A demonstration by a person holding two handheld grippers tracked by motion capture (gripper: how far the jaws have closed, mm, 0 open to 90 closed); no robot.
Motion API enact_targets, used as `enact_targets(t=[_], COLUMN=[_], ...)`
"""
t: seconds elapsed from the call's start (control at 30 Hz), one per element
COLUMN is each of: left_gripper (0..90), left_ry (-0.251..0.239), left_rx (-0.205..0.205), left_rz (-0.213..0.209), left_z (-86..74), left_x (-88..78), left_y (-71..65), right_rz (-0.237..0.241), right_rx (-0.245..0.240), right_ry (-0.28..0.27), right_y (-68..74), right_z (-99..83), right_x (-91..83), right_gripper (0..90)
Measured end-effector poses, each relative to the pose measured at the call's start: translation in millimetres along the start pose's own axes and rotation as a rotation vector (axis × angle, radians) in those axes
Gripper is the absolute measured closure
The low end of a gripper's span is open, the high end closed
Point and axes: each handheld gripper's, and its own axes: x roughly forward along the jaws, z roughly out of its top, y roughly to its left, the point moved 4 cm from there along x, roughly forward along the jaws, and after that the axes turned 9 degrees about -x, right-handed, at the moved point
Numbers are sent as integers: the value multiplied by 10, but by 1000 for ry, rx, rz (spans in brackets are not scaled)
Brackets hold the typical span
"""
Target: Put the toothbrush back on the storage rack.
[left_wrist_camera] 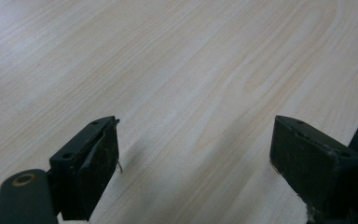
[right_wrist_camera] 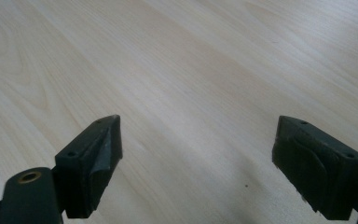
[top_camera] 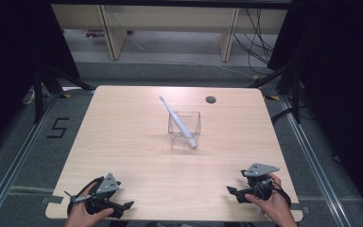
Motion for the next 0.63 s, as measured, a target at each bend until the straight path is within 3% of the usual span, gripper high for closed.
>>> enact_targets(t=[0.17, 0.3, 0.33, 0.43, 0.47, 0.63], left_gripper=[152, 152, 152, 152, 152, 152], left_ry=[-12, -12, -13, -14, -14, -11], left_rx=[-16, -15, -15, -15, -17, -11], left_rz=[-2, -2, -3, -2, -1, -2], left_z=[1, 2, 3, 2, 1, 3], left_x=[7, 6, 6, 4, 5, 3], left_y=[-10, -11, -12, -11, -10, -11], right_rz=[-1, -8, -17, -11, -9, -10], right_rx=[-5, 31, -1, 31, -1, 6], right_ry=[3, 12, 6, 15, 3, 9], right_y=[-5, 20, -3, 16, -7, -7], right_z=[-2, -1, 1, -3, 1, 3], right_x=[0, -3, -2, -6, -2, -11], right_gripper=[165, 165, 165, 165, 165, 165])
